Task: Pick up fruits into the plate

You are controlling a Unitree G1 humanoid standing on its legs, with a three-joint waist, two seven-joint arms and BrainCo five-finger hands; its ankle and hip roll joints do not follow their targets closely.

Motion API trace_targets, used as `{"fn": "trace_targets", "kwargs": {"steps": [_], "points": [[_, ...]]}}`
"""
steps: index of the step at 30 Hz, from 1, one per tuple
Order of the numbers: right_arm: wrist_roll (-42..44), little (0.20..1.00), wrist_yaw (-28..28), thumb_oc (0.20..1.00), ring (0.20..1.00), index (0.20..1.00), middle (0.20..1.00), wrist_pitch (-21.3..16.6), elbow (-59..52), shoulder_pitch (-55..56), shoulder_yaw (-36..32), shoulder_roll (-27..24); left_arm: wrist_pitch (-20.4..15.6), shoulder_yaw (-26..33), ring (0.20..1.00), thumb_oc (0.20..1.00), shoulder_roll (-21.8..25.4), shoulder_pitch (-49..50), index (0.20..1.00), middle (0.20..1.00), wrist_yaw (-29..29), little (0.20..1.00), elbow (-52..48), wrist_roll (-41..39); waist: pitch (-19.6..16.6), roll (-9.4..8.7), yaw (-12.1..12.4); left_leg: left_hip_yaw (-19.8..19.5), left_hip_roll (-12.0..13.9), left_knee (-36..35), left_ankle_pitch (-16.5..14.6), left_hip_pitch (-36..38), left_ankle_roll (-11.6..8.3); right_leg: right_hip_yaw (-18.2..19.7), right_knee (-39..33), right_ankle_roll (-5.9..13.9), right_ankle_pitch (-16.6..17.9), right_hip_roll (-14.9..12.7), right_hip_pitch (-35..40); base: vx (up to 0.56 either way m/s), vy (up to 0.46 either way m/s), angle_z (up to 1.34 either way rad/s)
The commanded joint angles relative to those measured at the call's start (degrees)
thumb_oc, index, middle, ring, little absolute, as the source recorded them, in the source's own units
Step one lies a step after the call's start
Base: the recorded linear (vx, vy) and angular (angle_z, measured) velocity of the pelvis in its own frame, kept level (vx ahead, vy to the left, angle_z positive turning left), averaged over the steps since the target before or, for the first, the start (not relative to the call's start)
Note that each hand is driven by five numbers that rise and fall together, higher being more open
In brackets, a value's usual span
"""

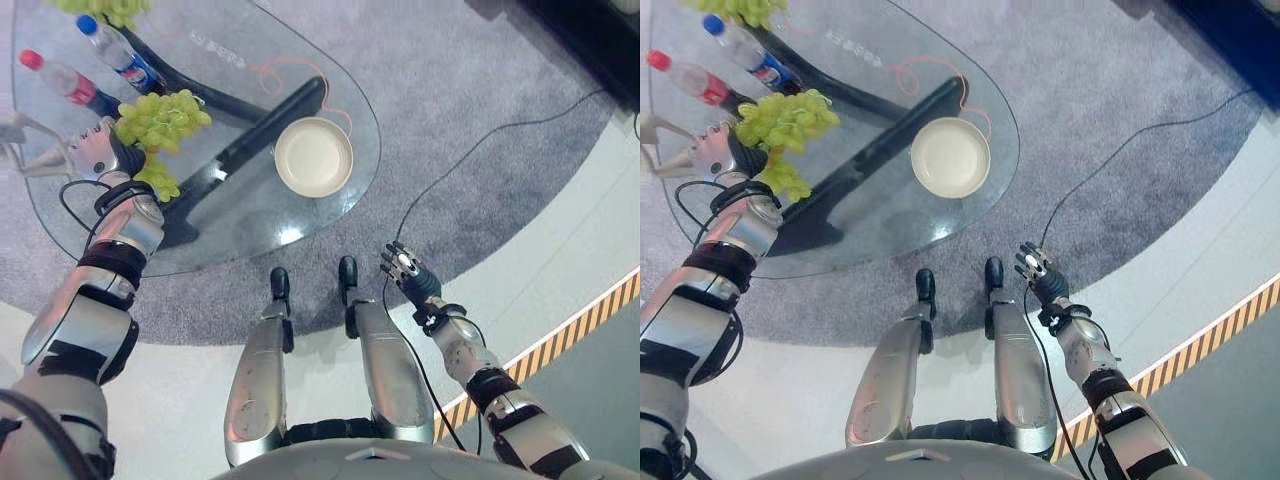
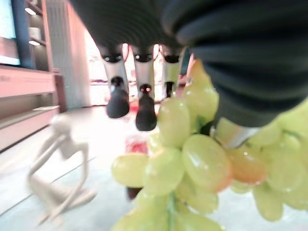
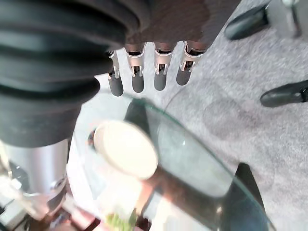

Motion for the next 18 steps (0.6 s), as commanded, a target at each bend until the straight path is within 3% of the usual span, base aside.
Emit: {"fn": "trace_targets", "kwargs": {"steps": [1, 3, 9, 14, 16, 17, 18], "points": [[-0.06, 1.000, 0.15, 1.000, 1.000, 1.000, 1.000, -0.52, -6.80, 5.66, -3.54, -1.21, -3.57, 4.27, 0.200, 0.200, 2.96, 3.78, 0.200, 0.200, -1.25, 0.200, -6.08, 6.30, -6.24, 4.52, 0.56, -1.92, -3.11, -2.59, -4.76, 3.39, 1.08, -2.06, 1.99, 1.99, -5.97, 0.11, 2.67, 0.05, -0.026, 0.13], [0.47, 1.000, 0.49, 1.000, 1.000, 1.000, 1.000, -0.17, -8.20, 6.22, -3.89, -1.17, -3.88, 4.64, 0.200, 0.200, 3.67, 5.28, 0.200, 0.200, -2.21, 0.200, -9.00, 7.77, -6.91, 4.54, 0.74, -2.06, -3.20, -3.07, -4.95, 4.58, 1.11, -2.39, 1.25, 2.06, -6.02, -0.16, 4.11, 0.05, -0.039, 0.11], [2.65, 1.000, 3.07, 1.000, 1.000, 1.000, 1.000, 5.75, -17.09, 9.09, -6.31, -0.45, -8.18, 5.97, 0.200, 0.200, 6.37, 12.59, 0.200, 0.200, -8.68, 0.200, -23.21, 18.71, -12.24, 3.91, 1.98, -2.83, -3.34, -7.06, -5.49, 11.68, 1.03, -3.71, -5.35, 2.76, -5.22, -0.89, 13.37, 0.11, -0.092, 0.19], [3.87, 1.000, 6.87, 1.000, 1.000, 1.000, 1.000, 16.49, -23.15, 11.16, -8.55, -0.85, -13.84, 6.76, 0.200, 0.200, 8.03, 17.58, 0.200, 0.200, -15.34, 0.200, -34.49, 27.95, -17.48, 2.86, 3.32, -3.35, -3.34, -9.35, -6.05, 16.48, 1.23, -4.90, -9.17, 3.42, -4.31, -1.41, 19.10, 0.13, -0.089, 0.19], [5.35, 1.000, 9.08, 1.000, 1.000, 1.000, 1.000, 23.95, -25.11, 12.21, -9.20, -1.88, -17.21, 6.42, 0.200, 0.200, 9.20, 18.66, 0.200, 0.200, -17.73, 0.200, -38.09, 29.84, -19.68, 2.47, 3.71, -3.43, -3.26, -10.22, -6.39, 18.65, 1.31, -5.50, -10.80, 3.68, -3.91, -1.56, 21.63, 0.14, -0.069, 0.16], [5.89, 1.000, 9.37, 1.000, 1.000, 1.000, 1.000, 24.87, -25.48, 12.33, -9.29, -2.03, -17.80, 6.37, 0.200, 0.200, 9.37, 18.79, 0.200, 0.200, -18.07, 0.200, -38.64, 30.30, -19.92, 2.43, 3.76, -3.44, -3.24, -10.38, -6.43, 18.97, 1.32, -5.59, -11.04, 3.70, -3.85, -1.58, 21.99, 0.08, -0.054, 0.13], [7.53, 1.000, 9.85, 1.000, 1.000, 1.000, 1.000, 28.24, -26.83, 12.53, -9.33, -2.33, -18.62, 6.07, 0.200, 0.200, 9.63, 19.07, 0.200, 0.200, -18.97, 0.200, -40.19, 31.00, -20.60, 2.29, 3.91, -3.42, -3.15, -10.71, -6.50, 19.80, 1.32, -5.85, -11.59, 3.78, -3.70, -1.64, 22.92, 0.05, -0.042, 0.15]]}}
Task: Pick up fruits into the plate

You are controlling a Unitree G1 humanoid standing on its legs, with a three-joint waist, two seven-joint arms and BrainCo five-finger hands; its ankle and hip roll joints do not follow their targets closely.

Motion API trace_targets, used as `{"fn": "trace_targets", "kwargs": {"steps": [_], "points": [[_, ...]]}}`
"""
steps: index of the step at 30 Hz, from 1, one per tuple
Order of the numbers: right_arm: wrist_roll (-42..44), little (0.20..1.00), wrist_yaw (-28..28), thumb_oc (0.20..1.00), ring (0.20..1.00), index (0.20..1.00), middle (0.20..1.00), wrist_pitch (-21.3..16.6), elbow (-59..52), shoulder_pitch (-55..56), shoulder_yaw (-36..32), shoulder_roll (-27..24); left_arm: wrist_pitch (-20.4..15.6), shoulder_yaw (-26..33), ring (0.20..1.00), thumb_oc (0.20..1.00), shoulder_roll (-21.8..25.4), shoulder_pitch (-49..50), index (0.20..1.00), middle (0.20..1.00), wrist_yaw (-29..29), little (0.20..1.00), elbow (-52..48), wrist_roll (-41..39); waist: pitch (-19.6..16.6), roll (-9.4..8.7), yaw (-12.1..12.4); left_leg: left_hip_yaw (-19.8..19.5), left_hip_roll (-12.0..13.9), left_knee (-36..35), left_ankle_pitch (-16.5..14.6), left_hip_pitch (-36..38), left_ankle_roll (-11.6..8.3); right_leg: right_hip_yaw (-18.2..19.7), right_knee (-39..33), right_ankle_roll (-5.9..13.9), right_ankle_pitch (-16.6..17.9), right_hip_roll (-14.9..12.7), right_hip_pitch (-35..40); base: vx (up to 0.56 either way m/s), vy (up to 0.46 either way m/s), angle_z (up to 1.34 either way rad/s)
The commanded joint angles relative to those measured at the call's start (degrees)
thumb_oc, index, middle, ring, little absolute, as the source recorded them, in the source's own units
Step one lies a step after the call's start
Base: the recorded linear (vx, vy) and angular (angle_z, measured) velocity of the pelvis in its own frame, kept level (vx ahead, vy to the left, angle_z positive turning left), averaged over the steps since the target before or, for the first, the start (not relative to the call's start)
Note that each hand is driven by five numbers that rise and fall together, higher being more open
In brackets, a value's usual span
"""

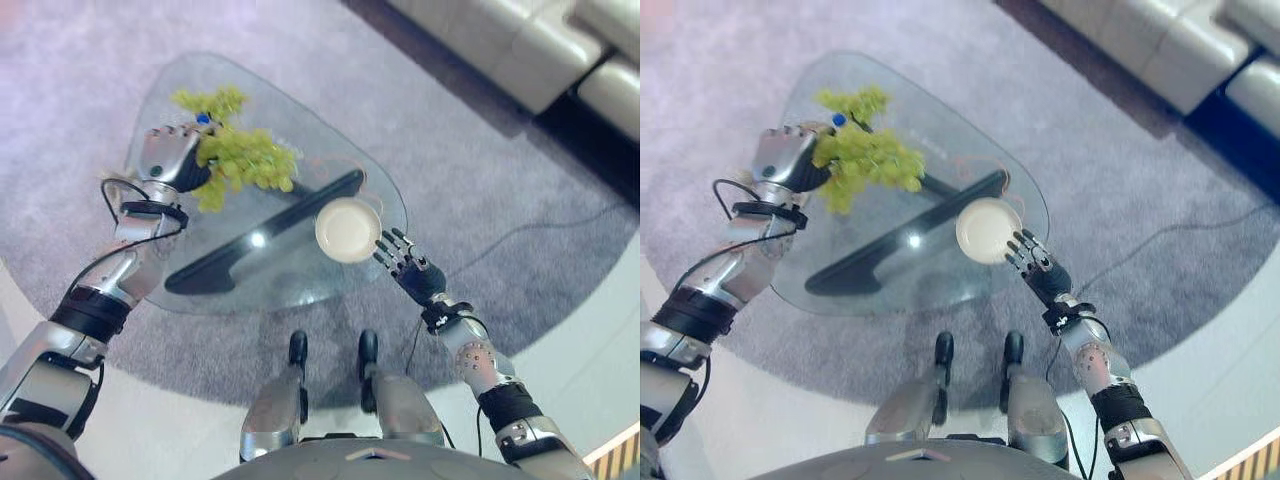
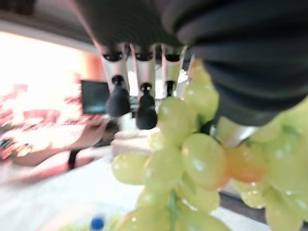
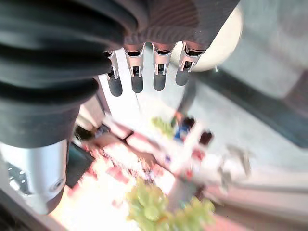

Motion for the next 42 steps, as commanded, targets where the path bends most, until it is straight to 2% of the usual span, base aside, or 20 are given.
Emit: {"fn": "trace_targets", "kwargs": {"steps": [1, 2, 5, 9, 12, 20, 29, 36, 42], "points": [[5.80, 1.000, 4.48, 1.000, 1.000, 1.000, 1.000, 8.81, -5.95, 4.35, -0.44, -0.69, -3.95, 2.23, 0.200, 0.200, 3.59, -0.04, 0.200, 0.200, -1.47, 0.200, -3.63, 4.39, -8.44, -2.01, 0.25, 1.38, -4.29, 3.08, -8.88, 0.32, 2.28, 0.19, 3.60, 4.44, -4.02, -2.55, 0.09, 0.05, -0.065, 0.24], [8.23, 1.000, 6.49, 1.000, 1.000, 1.000, 1.000, 12.30, -7.75, 4.62, -0.05, -1.14, -5.16, 1.45, 0.200, 0.200, 3.99, -0.17, 0.200, 0.200, -2.42, 0.200, -5.01, 5.20, -9.09, -2.15, 0.35, 1.47, -4.25, 2.69, -9.04, 1.34, 2.28, -0.12, 2.85, 4.51, -3.91, -2.57, 1.30, 0.03, -0.059, 0.22], [11.58, 1.000, 9.20, 1.000, 1.000, 1.000, 1.000, 18.93, -11.87, 4.80, 2.03, -2.31, -8.44, -1.74, 0.200, 0.200, 4.78, -1.86, 0.200, 0.200, -3.92, 0.200, -6.47, 8.22, -10.53, -2.38, 0.53, 1.64, -4.25, 1.86, -9.36, 3.21, 2.21, -0.46, 1.36, 4.73, -3.60, -2.54, 3.42, 0.03, -0.062, 0.19], [16.64, 1.000, 8.61, 1.000, 1.000, 1.000, 1.000, 24.59, -16.69, 5.18, 4.22, -3.75, -11.98, -5.43, 0.200, 0.200, 6.22, -4.09, 0.200, 0.200, -5.22, 0.200, -8.78, 8.39, -11.49, -2.30, 0.53, 1.92, -4.08, 1.31, -9.56, 4.85, 2.09, -0.87, 0.30, 4.94, -3.31, -2.62, 5.18, 0.01, -0.024, 0.06], [20.17, 1.000, 7.75, 1.000, 1.000, 1.000, 1.000, 27.02, -18.54, 5.47, 5.37, -3.90, -14.02, -6.71, 0.200, 0.200, 6.38, -4.89, 0.200, 0.200, -5.12, 0.200, -10.01, 8.55, -11.78, -2.18, 0.66, 2.04, -3.96, 1.14, -9.71, 5.49, 2.04, -1.34, 0.07, 5.00, -3.37, -2.69, 5.88, 0.00, -0.004, 0.03], [27.15, 1.000, 6.23, 1.000, 1.000, 1.000, 1.000, 28.86, -26.53, 6.59, 10.59, -3.97, -15.37, -9.26, 0.200, 0.200, 5.50, -7.10, 0.200, 0.200, -4.79, 0.200, -14.53, 7.88, -12.26, -1.85, 1.05, 2.15, -3.83, 0.88, -9.72, 6.26, 1.74, -2.60, -0.78, 5.42, -3.17, -3.04, 7.01, 0.00, -0.010, 0.07], [28.26, 1.000, 5.60, 1.000, 1.000, 1.000, 1.000, 27.69, -29.01, 7.11, 13.21, -4.51, -17.57, -10.40, 0.200, 0.200, 5.76, -8.21, 0.200, 0.200, -5.39, 0.200, -17.87, 6.57, -11.96, -1.75, 1.48, 2.40, -3.74, 0.96, -9.75, 6.02, 1.43, -3.56, -1.47, 5.70, -2.91, -3.48, 7.03, -0.01, 0.001, 0.01], [28.69, 1.000, 6.24, 1.000, 1.000, 1.000, 1.000, 25.30, -29.59, 6.72, 14.87, -4.56, -19.62, -11.47, 0.200, 0.200, 4.76, -9.04, 0.200, 0.200, -6.79, 0.200, -20.64, 5.81, -11.83, -2.06, 2.21, 2.23, -3.73, 1.17, -9.93, 6.14, 1.25, -4.20, -1.36, 5.81, -3.07, -3.75, 7.21, 0.00, -0.009, 0.07], [28.23, 1.000, 6.51, 1.000, 1.000, 1.000, 1.000, 25.83, -29.90, 7.10, 15.40, -4.47, -16.11, -10.39, 0.200, 0.200, 5.17, -9.75, 0.200, 0.200, -5.89, 0.200, -21.02, 4.68, -12.10, -2.12, 2.22, 2.45, -3.69, 1.17, -10.08, 6.36, 1.27, -4.15, -1.50, 5.84, -3.10, -3.76, 7.33, 0.01, -0.002, 0.05]]}}
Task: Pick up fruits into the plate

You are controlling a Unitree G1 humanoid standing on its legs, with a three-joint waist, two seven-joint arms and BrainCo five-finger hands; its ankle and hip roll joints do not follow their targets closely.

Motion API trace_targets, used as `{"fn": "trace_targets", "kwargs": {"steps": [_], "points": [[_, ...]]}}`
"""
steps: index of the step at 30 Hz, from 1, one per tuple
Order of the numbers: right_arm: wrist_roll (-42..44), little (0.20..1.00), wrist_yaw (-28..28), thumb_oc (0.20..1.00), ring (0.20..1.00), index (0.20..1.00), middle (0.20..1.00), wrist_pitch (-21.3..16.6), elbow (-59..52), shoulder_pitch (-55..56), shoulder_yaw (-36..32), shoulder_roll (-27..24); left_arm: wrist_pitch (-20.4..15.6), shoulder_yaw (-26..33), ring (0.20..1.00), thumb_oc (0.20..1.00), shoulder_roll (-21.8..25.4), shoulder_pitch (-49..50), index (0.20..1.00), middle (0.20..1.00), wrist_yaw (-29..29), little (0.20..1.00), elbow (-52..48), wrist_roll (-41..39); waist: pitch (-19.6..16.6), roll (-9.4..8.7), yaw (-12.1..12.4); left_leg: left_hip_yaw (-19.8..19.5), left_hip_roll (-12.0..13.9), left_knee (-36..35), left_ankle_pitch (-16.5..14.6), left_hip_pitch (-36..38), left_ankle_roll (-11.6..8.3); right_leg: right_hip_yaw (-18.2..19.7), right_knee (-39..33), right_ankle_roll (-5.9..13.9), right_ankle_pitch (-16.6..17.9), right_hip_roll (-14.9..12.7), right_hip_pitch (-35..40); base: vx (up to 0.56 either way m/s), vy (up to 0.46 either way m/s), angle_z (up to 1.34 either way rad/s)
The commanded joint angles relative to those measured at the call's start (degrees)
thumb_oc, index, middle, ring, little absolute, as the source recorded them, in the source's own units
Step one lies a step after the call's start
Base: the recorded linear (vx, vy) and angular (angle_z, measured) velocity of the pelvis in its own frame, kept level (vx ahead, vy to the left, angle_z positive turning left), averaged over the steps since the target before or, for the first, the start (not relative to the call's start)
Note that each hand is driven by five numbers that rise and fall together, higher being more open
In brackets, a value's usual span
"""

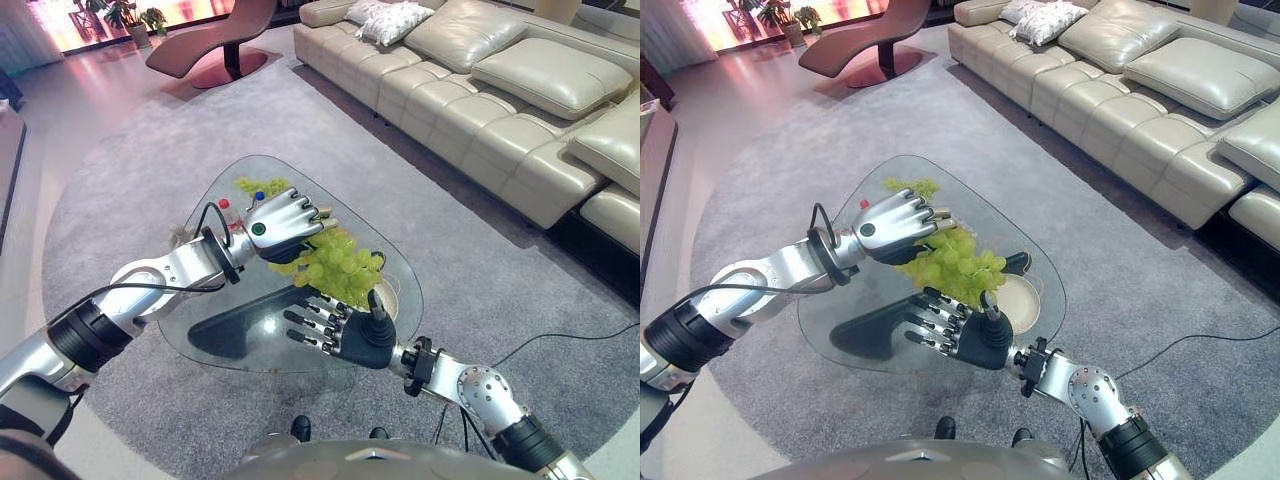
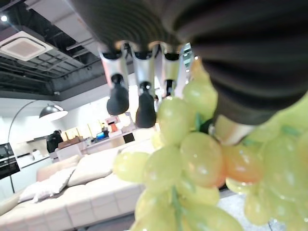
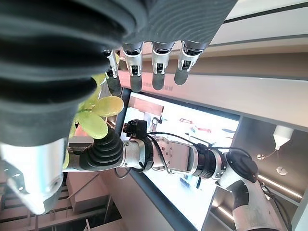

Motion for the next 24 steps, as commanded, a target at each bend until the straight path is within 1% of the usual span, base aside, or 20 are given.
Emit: {"fn": "trace_targets", "kwargs": {"steps": [1, 6, 9, 10, 14, 15, 16, 18, 19, 21, 22, 24], "points": [[4.57, 1.000, 1.98, 1.000, 1.000, 1.000, 1.000, -1.11, -6.43, -0.32, 1.39, 0.12, 4.11, 1.58, 0.200, 0.200, 0.10, -9.59, 0.200, 0.200, 3.19, 0.200, -1.02, -4.31, -0.68, -2.18, 1.65, 6.71, -2.60, 1.50, -9.67, 3.81, 1.51, 1.41, 1.73, 5.10, -3.01, -2.61, 0.35, 0.00, 0.000, 0.00], [3.71, 1.000, 2.29, 1.000, 1.000, 1.000, 1.000, -1.29, -5.85, 0.30, 1.90, -0.05, 5.76, 2.46, 0.200, 0.200, 0.71, -10.85, 0.200, 0.200, 5.47, 0.200, -0.09, -5.56, -0.78, -2.25, 1.52, 6.87, -2.54, 1.53, -9.67, 3.92, 1.39, 1.48, 1.73, 5.09, -3.04, -2.66, 0.38, 0.00, 0.000, 0.00], [2.28, 1.000, 1.96, 1.000, 1.000, 1.000, 1.000, -1.26, -5.12, 0.81, 2.35, 0.40, 6.62, 2.94, 0.200, 0.200, 0.59, -11.56, 0.200, 0.200, 5.66, 0.200, -0.07, -6.59, -0.92, -2.26, 1.46, 6.88, -2.49, 1.52, -9.73, 4.01, 1.38, 1.44, 1.72, 5.08, -3.13, -2.72, 0.46, 0.00, 0.000, 0.00], [0.60, 1.000, 1.08, 1.000, 1.000, 1.000, 1.000, -1.58, -4.00, 1.28, 2.62, 0.88, 7.60, 3.47, 0.200, 0.200, 0.15, -12.16, 0.200, 0.200, 5.47, 0.200, 0.06, -8.23, -1.03, -2.28, 1.35, 7.02, -2.38, 1.50, -9.73, 4.06, 1.30, 1.37, 1.66, 5.08, -3.09, -2.75, 0.46, 0.00, 0.000, 0.00], [-2.60, 1.000, 0.24, 1.000, 1.000, 1.000, 1.000, -3.86, -1.40, 2.16, 2.55, 1.77, 7.94, 4.55, 0.200, 0.200, -0.06, -12.62, 0.200, 0.200, 5.69, 0.200, -0.02, -9.36, -1.17, -2.28, 1.15, 7.10, -2.27, 1.46, -9.72, 4.21, 1.23, 1.38, 1.46, 5.04, -2.98, -2.74, 0.56, 0.00, 0.000, 0.00], [-4.36, 1.000, 0.02, 1.000, 1.000, 1.000, 1.000, -6.25, 0.16, 2.38, 2.58, 2.21, 8.11, 4.90, 0.200, 0.200, -0.33, -12.71, 0.200, 0.200, 5.76, 0.200, -0.11, -9.46, -1.20, -2.26, 1.07, 7.11, -2.25, 1.42, -9.75, 4.26, 1.21, 1.48, 1.33, 4.99, -2.93, -2.70, 0.56, 0.00, 0.000, 0.00], [-5.35, 1.000, 0.06, 1.000, 1.000, 1.000, 1.000, -7.42, 0.88, 2.45, 2.52, 2.43, 8.12, 4.99, 0.200, 0.200, -0.42, -12.78, 0.200, 0.200, 5.66, 0.200, -0.18, -9.46, -1.23, -2.26, 1.05, 7.14, -2.22, 1.42, -9.77, 4.27, 1.19, 1.47, 1.32, 4.99, -2.93, -2.71, 0.57, 0.00, 0.000, 0.00], [-8.59, 1.000, -0.44, 1.000, 1.000, 1.000, 1.000, -11.33, 2.86, 2.53, 2.43, 2.99, 8.01, 5.16, 0.200, 0.200, -0.54, -12.94, 0.200, 0.200, 5.56, 0.200, -0.19, -9.71, -1.35, -2.26, 1.05, 7.19, -2.19, 1.45, -9.78, 4.27, 1.14, 1.44, 1.31, 4.97, -2.95, -2.75, 0.60, 0.00, 0.000, 0.00], [-10.05, 1.000, -1.03, 1.000, 1.000, 1.000, 1.000, -13.78, 4.60, 2.57, 1.96, 3.53, 8.22, 5.07, 0.200, 0.200, -0.80, -13.29, 0.200, 0.200, 5.21, 0.200, -0.27, -9.92, -1.48, -2.23, 0.98, 7.04, -2.18, 1.42, -9.80, 4.30, 1.12, 1.43, 1.31, 4.94, -2.96, -2.78, 0.59, 0.00, 0.000, 0.00], [-10.50, 1.000, -1.73, 1.000, 1.000, 1.000, 1.000, -15.05, 6.14, 2.60, 1.23, 4.09, 8.28, 5.09, 0.200, 0.200, -1.01, -13.50, 0.200, 0.200, 4.77, 0.200, -0.35, -10.32, -1.56, -2.21, 0.90, 6.97, -2.17, 1.39, -9.83, 4.37, 1.14, 1.41, 1.28, 4.91, -2.96, -2.78, 0.64, 0.00, 0.000, 0.00], [-11.46, 1.000, -2.02, 1.000, 1.000, 1.000, 1.000, -17.42, 8.12, 2.51, 0.44, 4.86, 8.10, 5.18, 0.200, 0.200, -1.09, -13.71, 0.200, 0.200, 4.44, 0.200, -0.34, -10.75, -1.63, -2.11, 0.84, 6.92, -2.14, 1.38, -9.88, 4.46, 1.18, 1.42, 1.24, 4.89, -2.93, -2.80, 0.69, 0.00, 0.000, 0.00], [-12.26, 1.000, -2.01, 1.000, 1.000, 1.000, 1.000, -19.19, 9.75, 2.50, 0.06, 5.55, 7.78, 5.15, 0.200, 0.200, -1.22, -13.77, 0.200, 0.200, 4.30, 0.200, -0.10, -11.10, -1.62, -2.04, 0.79, 6.87, -2.12, 1.41, -9.91, 4.50, 1.20, 1.50, 1.30, 4.84, -2.94, -2.79, 0.66, 0.00, 0.000, 0.00]]}}
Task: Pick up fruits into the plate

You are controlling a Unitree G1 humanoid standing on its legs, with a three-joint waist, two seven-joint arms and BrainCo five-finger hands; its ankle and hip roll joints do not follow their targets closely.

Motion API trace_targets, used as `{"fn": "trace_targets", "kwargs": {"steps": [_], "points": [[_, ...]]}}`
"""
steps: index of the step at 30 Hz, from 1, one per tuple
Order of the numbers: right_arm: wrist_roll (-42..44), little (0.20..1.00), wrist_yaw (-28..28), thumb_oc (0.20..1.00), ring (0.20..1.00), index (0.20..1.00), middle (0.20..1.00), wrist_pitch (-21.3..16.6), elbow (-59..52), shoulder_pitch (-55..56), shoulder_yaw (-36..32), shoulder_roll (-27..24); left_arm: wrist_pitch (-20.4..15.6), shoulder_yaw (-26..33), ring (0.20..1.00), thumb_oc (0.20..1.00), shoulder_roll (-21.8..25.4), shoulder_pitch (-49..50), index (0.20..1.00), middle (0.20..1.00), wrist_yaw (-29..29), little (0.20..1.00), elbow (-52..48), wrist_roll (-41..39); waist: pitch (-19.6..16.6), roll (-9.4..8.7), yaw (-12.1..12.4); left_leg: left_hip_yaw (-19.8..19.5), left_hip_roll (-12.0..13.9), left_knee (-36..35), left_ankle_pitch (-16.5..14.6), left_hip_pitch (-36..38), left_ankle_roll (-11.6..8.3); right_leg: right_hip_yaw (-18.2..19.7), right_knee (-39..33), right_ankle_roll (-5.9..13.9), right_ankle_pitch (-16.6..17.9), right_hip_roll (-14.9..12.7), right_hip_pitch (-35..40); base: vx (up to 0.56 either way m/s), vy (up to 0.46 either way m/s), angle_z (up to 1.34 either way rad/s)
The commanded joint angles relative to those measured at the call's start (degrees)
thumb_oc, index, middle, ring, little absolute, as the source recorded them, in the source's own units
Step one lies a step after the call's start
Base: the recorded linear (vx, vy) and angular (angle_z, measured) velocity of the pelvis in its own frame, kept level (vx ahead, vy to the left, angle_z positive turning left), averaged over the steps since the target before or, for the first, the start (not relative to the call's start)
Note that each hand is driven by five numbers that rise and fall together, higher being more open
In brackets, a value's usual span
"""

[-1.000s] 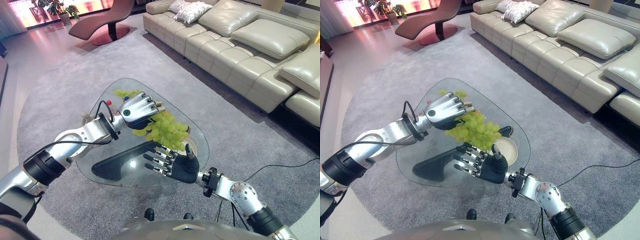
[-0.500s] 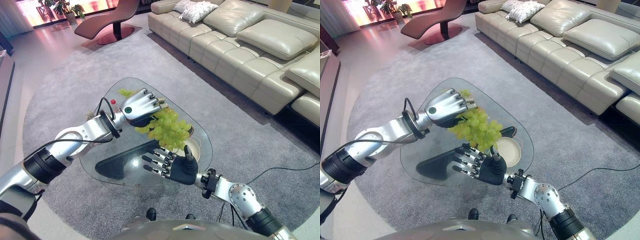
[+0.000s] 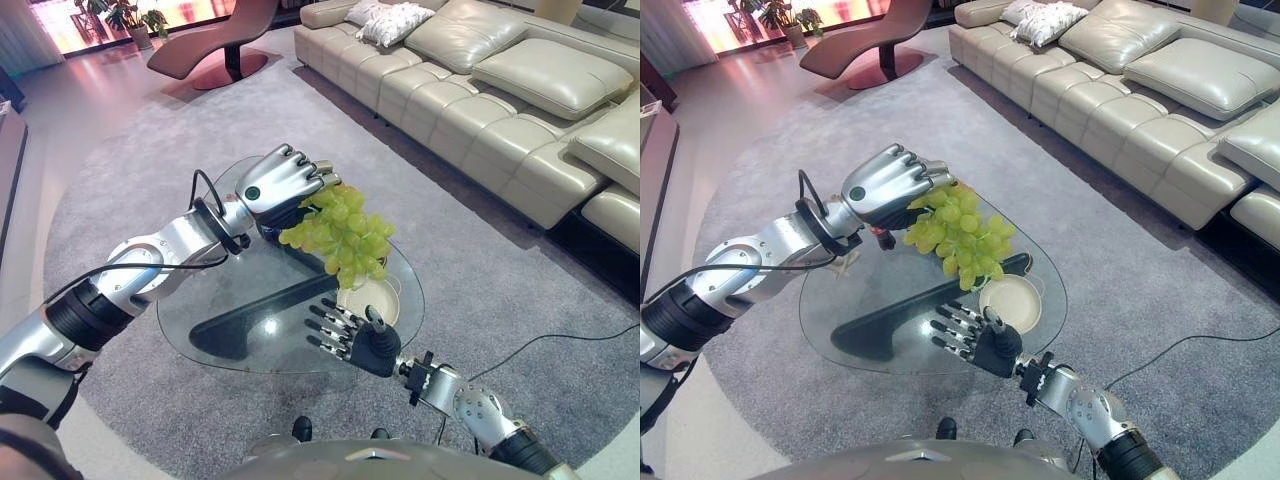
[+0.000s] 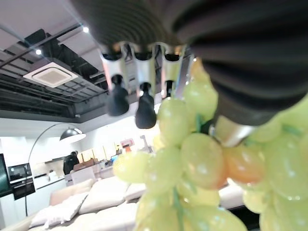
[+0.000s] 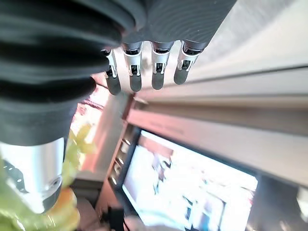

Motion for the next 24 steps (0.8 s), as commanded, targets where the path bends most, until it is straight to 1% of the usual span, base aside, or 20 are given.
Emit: {"fn": "trace_targets", "kwargs": {"steps": [1, 4, 6, 10, 11, 18, 24], "points": [[-0.28, 1.000, 0.56, 1.000, 1.000, 1.000, 1.000, -6.07, -0.37, -0.40, -1.06, 3.46, 2.18, 4.91, 0.200, 0.200, -1.30, -7.13, 0.200, 0.200, 1.79, 0.200, 0.00, -5.04, -1.58, -1.84, 1.04, 6.87, -2.04, 1.41, -10.06, 4.50, 1.07, 1.68, 1.33, 4.77, -2.93, -2.67, 0.45, 0.00, 0.000, 0.00], [-1.40, 1.000, 0.95, 1.000, 1.000, 1.000, 1.000, -9.74, 2.65, -0.75, -2.17, 4.77, 0.83, 5.43, 0.200, 0.200, -1.54, -6.71, 0.200, 0.200, 0.67, 0.200, 0.09, -7.03, -1.62, -1.61, 1.26, 6.80, -2.08, 1.43, -10.16, 4.51, 1.10, 1.71, 1.21, 4.74, -2.96, -2.74, 0.53, 0.00, 0.000, 0.00], [-1.35, 1.000, 0.91, 1.000, 1.000, 1.000, 1.000, -11.44, 3.67, -1.14, -2.96, 5.23, 0.37, 5.71, 0.200, 0.200, -1.66, -6.36, 0.200, 0.200, -0.43, 0.200, -0.39, -7.99, -1.67, -1.46, 1.42, 6.70, -2.08, 1.43, -10.18, 4.59, 1.13, 1.60, 1.16, 4.71, -2.98, -2.81, 0.64, 0.00, 0.004, 0.02], [0.45, 1.000, 0.32, 1.000, 1.000, 1.000, 1.000, -13.30, 5.25, -2.09, -4.70, 6.28, -0.92, 6.36, 0.200, 0.200, -1.84, -5.44, 0.200, 0.200, -2.68, 0.200, -1.36, -9.95, -1.74, -1.20, 1.82, 6.57, -2.03, 1.44, -10.35, 4.66, 1.21, 1.32, 1.09, 4.72, -2.96, -2.98, 0.74, 0.00, 0.000, 0.00], [1.81, 1.000, 0.79, 1.000, 1.000, 1.000, 1.000, -13.35, 5.51, -2.58, -5.64, 6.54, -1.50, 6.67, 0.200, 0.200, -2.08, -4.89, 0.200, 0.200, -4.21, 0.200, -1.80, -10.97, -1.64, -1.09, 1.95, 6.43, -2.04, 1.50, -10.39, 4.63, 1.25, 1.25, 1.09, 4.72, -2.92, -3.08, 0.74, 0.00, 0.000, 0.00], [3.45, 1.000, 2.66, 1.000, 1.000, 1.000, 1.000, -13.88, 4.13, -3.60, -6.51, 6.48, -3.09, 6.56, 0.200, 0.200, -2.99, -3.53, 0.200, 0.200, -8.11, 0.200, -2.20, -12.24, -1.41, -0.92, 2.23, 6.37, -2.11, 1.41, -10.50, 4.61, 1.36, 0.98, 1.11, 4.77, -2.88, -3.31, 0.65, 0.00, 0.000, 0.00], [5.64, 1.000, 4.07, 1.000, 1.000, 1.000, 1.000, -12.96, 1.99, -3.78, -6.64, 6.09, -3.72, 5.86, 0.200, 0.200, -3.51, -2.56, 0.200, 0.200, -10.87, 0.200, -2.02, -12.91, -1.58, -0.90, 2.28, 6.42, -2.19, 1.31, -10.46, 4.66, 1.49, 0.98, 1.01, 4.91, -2.77, -3.47, 0.64, 0.00, 0.006, 0.02]]}}
